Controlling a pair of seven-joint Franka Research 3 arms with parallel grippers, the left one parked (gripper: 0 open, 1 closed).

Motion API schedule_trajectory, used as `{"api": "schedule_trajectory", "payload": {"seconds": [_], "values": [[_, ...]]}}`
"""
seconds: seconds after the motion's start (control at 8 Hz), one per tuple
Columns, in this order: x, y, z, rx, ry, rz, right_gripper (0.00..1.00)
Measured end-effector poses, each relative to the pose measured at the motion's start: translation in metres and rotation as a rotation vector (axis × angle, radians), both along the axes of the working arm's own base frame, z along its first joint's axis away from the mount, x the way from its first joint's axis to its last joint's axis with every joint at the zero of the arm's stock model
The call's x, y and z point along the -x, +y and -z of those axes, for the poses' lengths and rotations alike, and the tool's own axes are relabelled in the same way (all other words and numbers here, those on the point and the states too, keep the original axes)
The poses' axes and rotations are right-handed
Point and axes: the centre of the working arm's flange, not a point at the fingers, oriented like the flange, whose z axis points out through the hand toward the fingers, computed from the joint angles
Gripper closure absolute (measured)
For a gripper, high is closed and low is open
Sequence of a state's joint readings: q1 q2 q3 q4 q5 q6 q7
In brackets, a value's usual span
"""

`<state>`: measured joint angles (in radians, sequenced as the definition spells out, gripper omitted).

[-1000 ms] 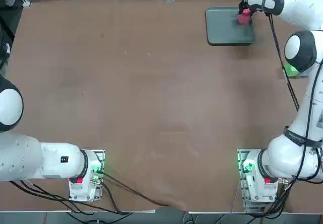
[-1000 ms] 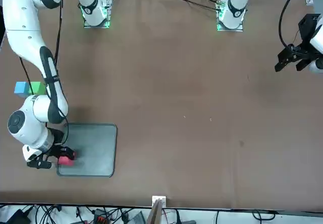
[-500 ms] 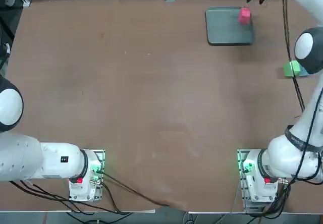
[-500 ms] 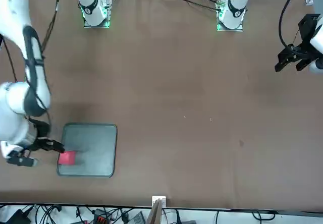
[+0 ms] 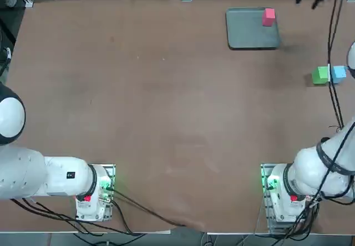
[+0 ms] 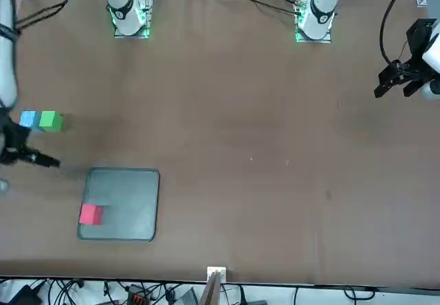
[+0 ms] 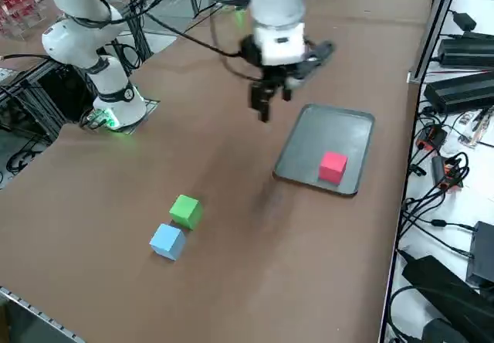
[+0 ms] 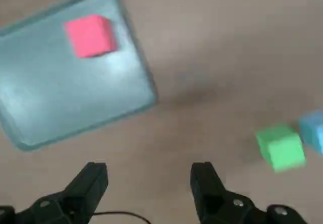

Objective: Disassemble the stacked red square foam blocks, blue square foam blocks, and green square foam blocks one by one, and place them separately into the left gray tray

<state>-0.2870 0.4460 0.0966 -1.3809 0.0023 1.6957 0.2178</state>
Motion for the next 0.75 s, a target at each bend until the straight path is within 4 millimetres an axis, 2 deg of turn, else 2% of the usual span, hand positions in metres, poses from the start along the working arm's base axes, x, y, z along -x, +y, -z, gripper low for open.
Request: {"api": "schedule_trajectory", "payload": {"seconds": [0.12, 0.38, 0.5, 0.75], "values": [[0.021, -0.022, 0.005, 0.009, 0.033, 0.113, 0.0], [0.061, -0.07, 0.028, 0.03, 0.097, 0.378, 0.0], [0.076, -0.095, 0.044, 0.042, 0.111, 0.518, 0.0], [0.107, -0.138, 0.096, 0.054, 0.141, 0.733, 0.0]]}}
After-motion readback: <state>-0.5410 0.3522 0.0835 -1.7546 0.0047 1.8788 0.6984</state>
